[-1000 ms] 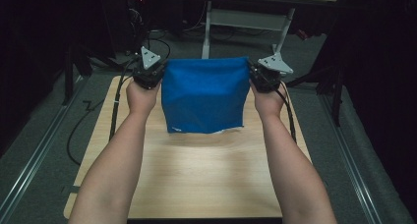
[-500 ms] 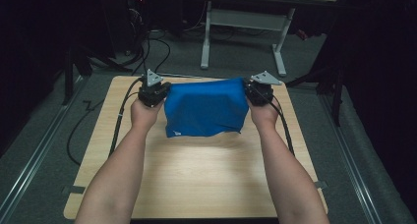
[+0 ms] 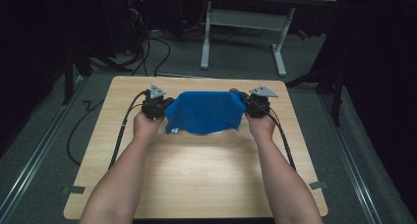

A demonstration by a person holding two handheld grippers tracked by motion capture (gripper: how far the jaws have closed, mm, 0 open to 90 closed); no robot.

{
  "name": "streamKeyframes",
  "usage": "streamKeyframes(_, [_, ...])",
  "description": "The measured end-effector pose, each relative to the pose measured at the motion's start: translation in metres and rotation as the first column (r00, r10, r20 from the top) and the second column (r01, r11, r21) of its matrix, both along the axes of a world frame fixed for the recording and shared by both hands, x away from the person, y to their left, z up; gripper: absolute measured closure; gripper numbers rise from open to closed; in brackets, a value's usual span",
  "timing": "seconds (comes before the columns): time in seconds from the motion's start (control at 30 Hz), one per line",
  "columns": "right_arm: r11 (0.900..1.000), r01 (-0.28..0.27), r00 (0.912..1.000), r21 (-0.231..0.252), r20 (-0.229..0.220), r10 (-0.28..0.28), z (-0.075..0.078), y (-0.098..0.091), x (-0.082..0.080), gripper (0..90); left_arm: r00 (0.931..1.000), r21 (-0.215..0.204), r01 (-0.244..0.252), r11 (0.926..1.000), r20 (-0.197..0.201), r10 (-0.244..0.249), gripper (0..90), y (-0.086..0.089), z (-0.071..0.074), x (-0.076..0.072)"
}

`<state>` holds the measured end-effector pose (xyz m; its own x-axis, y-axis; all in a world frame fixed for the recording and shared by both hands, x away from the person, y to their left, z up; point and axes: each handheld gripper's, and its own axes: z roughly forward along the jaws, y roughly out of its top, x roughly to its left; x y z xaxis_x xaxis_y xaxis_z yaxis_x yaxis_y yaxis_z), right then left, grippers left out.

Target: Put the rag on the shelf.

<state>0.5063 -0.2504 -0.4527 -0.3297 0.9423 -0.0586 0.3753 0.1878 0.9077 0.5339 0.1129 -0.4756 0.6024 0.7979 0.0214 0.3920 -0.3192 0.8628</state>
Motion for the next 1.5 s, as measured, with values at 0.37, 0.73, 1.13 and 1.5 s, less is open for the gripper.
streamKeyframes(0.37, [0.9998, -0.002, 0.9989, 0.017, -0.046, 0.003, -0.022, -0.002, -0.006, 88.0, 0.9982, 0.001, 0.002, 1.0000, -0.059, -0.002, 86.9, 0.000, -0.021, -0.005])
streamKeyframes(0.73, [0.9998, -0.002, 0.9974, 0.018, -0.072, 0.003, -0.037, -0.002, -0.010, 87.9, 0.9966, -0.005, 0.007, 1.0000, -0.082, -0.008, 86.3, -0.002, -0.030, -0.010])
streamKeyframes(1.13, [0.9997, 0.016, 0.9956, 0.020, -0.092, -0.014, -0.038, -0.005, -0.012, 74.7, 0.9960, -0.026, -0.015, 0.9995, -0.089, 0.012, 72.8, 0.000, -0.028, -0.013])
streamKeyframes(1.5, [0.9981, 0.055, 0.9974, 0.029, -0.048, -0.054, -0.019, -0.025, -0.028, 65.0, 0.9949, -0.029, -0.071, 0.9970, -0.073, 0.069, 61.5, 0.008, -0.022, -0.023])
